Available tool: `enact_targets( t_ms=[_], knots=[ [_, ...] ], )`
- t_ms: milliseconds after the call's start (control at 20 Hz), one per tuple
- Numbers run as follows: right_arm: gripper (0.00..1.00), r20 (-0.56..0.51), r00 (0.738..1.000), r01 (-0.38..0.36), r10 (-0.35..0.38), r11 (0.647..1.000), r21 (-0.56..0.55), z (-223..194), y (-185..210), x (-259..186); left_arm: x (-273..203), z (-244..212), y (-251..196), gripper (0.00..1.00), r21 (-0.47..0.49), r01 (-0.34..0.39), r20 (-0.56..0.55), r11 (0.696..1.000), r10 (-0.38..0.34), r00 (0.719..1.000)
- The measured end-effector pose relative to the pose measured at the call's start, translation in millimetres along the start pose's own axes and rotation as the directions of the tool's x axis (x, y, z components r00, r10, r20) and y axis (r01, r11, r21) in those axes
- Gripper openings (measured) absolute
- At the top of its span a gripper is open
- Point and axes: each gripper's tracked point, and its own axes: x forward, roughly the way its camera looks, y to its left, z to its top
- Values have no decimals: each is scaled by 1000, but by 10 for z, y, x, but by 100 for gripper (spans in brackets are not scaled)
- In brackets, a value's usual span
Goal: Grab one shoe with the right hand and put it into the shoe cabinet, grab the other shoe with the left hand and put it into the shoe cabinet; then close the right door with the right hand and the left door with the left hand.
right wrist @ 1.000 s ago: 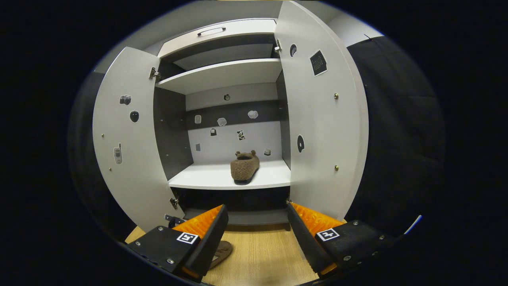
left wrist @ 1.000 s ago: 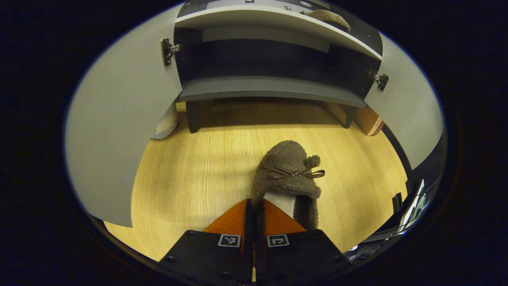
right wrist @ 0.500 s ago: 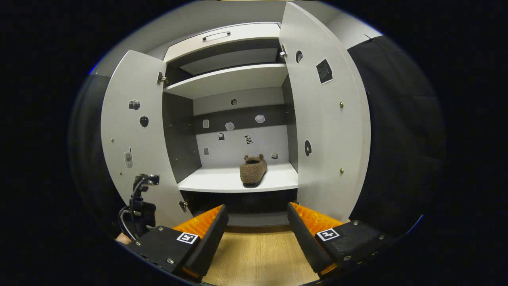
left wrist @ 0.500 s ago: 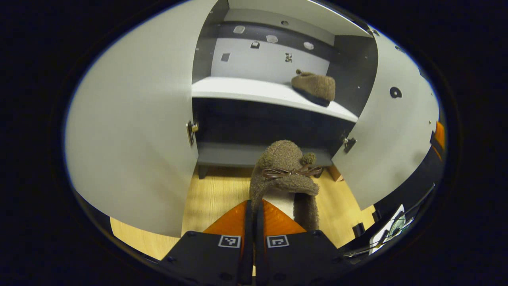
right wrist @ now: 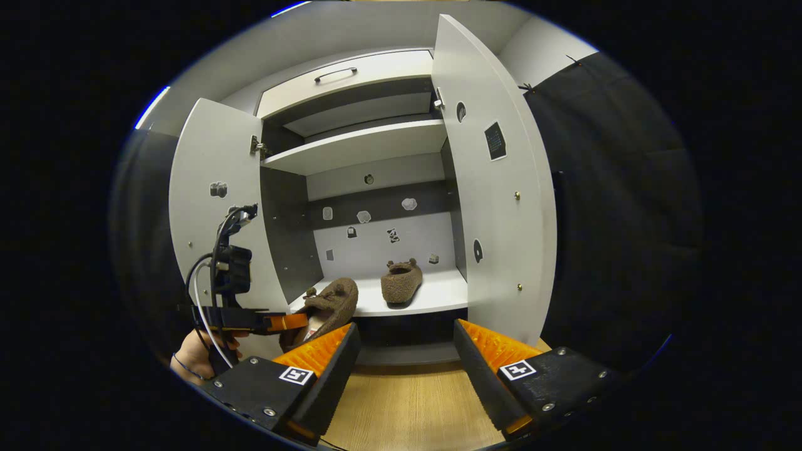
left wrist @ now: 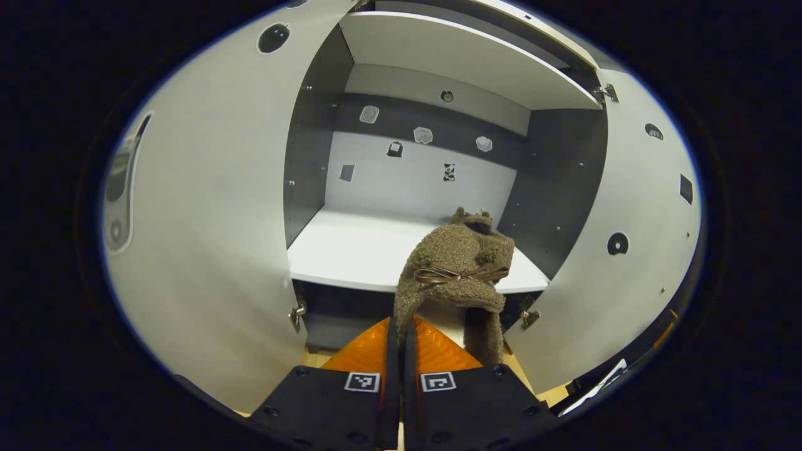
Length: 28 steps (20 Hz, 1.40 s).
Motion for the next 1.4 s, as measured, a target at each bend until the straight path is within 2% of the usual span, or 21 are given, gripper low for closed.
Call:
enact_targets(
  t_ms=[200,600,1000,1100,1150,1200,1250,1300,1400],
  knots=[
    [93,10,1000,20,-20,1000,-9,75,-87,-10,273,445,92,10,-3,-31,52,1000,31,998],
    [93,19,999,50,-50,999,-17,185,-165,94,1105,937,390,10,-70,-88,83,994,94,992],
    [92,17,996,85,-85,996,-18,194,-260,111,1706,750,534,10,-47,-134,-30,990,132,991],
    [92,12,996,92,-92,996,-15,172,-276,92,1720,762,506,21,-51,-124,-28,991,123,992],
    [92,11,996,92,-91,996,-14,162,-279,87,1690,820,469,24,-54,-113,-6,992,113,994],
    [92,9,996,92,-92,996,-13,155,-279,75,1640,892,418,20,-54,-92,21,994,93,995],
    [92,9,996,90,-90,996,-13,159,-280,73,1553,960,347,26,-49,-72,42,996,75,996],
    [92,8,996,88,-88,996,-12,154,-280,60,1452,1005,291,49,-39,-56,56,998,59,997],
    [92,13,997,80,-80,997,-13,153,-282,31,1245,1085,213,67,-16,-39,90,999,41,995]
  ],
)
